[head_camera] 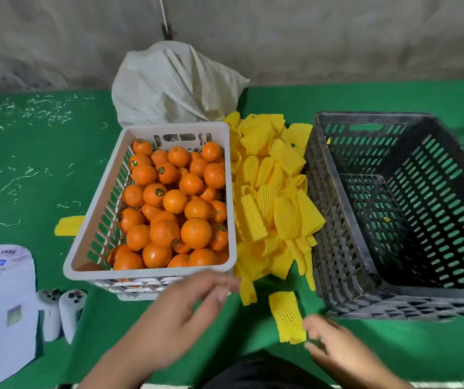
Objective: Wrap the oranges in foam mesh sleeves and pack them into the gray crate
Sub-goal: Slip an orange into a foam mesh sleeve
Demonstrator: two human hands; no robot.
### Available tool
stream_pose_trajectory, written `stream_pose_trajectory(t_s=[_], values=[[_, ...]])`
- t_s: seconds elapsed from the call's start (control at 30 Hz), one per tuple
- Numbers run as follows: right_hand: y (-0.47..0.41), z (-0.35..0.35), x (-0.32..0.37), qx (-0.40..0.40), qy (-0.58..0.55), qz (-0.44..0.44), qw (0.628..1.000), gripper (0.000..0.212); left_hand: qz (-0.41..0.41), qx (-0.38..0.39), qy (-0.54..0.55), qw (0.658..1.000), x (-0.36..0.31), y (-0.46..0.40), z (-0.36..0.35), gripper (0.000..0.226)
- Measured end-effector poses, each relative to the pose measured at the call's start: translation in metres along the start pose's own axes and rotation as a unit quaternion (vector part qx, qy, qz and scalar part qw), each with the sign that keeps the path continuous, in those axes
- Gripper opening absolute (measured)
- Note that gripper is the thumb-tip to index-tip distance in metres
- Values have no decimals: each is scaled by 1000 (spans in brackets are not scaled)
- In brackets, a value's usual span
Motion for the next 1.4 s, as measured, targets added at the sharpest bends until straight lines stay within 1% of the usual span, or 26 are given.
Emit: stream_pose_trajectory(t_s=[0.03,0.07,0.1,0.13,0.17,0.2,0.23,0.27,0.33,0.4,0.43,0.5,0.53,0.57,0.63,0.7,0.77,0.8,0.87,0.93,1.03,1.13,1.2,1.27,1.33,1.4], values=[[-18,-7,43,5,34,11,999,47,-55,-76,-28,995,-5,-19,17,23],[-30,-5,49,-8,102,17,995,68,-74,-115,-138,981,-2,-38,25,24],[-42,-18,58,13,163,37,986,83,-58,-122,-239,961,5,-60,29,32],[-47,-19,65,20,203,39,978,91,14,-104,-325,940,23,-83,34,43],[-53,-17,64,19,215,45,975,93,84,-55,-377,921,46,-97,33,53],[-58,-19,59,23,224,41,973,91,142,-6,-389,910,67,-103,28,59],[-59,-21,57,21,212,35,976,84,177,33,-395,901,83,-104,25,62],[-60,-20,58,13,189,22,982,73,186,47,-397,897,93,-107,25,65],[-58,-5,57,-56,107,1,993,53,178,32,-427,886,97,-118,29,69],[-53,16,57,-134,29,-5,990,42,187,19,-435,881,99,-126,34,71],[-49,28,58,-177,-27,-9,984,39,187,11,-428,884,99,-127,36,71],[-42,52,66,-246,-136,-12,960,40,180,-15,-380,907,97,-122,41,74],[-38,65,70,-273,-183,-9,944,44,177,-41,-339,923,94,-119,46,74],[-35,77,76,-294,-227,-5,929,51,175,-72,-294,937,89,-113,51,74],[-31,102,87,-335,-306,7,891,56,166,-148,-201,954,76,-101,62,80],[-25,126,100,-373,-350,21,859,51,158,-224,-72,959,58,-86,69,87],[-24,148,115,-407,-363,34,838,48,158,-271,85,946,39,-73,67,86],[-23,158,123,-422,-365,42,828,48,163,-282,174,929,32,-69,61,82],[-23,176,143,-459,-350,61,814,47,172,-264,346,884,20,-69,39,73],[-23,186,163,-484,-328,82,807,46,181,-216,457,844,9,-74,15,78],[-31,189,179,-475,-304,102,820,46,164,-168,524,819,-2,-77,2,97],[-38,194,172,-475,-325,98,812,39,136,-113,547,818,0,-74,2,95],[-41,202,167,-474,-334,85,810,33,121,-64,540,831,-4,-72,1,94],[-42,209,176,-453,-316,97,828,31,118,-28,506,854,-11,-74,-1,93],[-38,215,189,-425,-291,135,847,39,119,-18,464,878,-19,-78,-1,92],[-32,219,193,-408,-290,164,850,43,123,-26,456,881,-18,-82,-2,91]])
Point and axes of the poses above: each hand's wrist, its own y-axis away from the middle knuckle, its own z-axis out of the back of the hand, x = y × z, the point moved 7 cm from there along -y, towards the middle knuckle, and after that the axes turned 5 degrees about z, right-handed, at the moved point
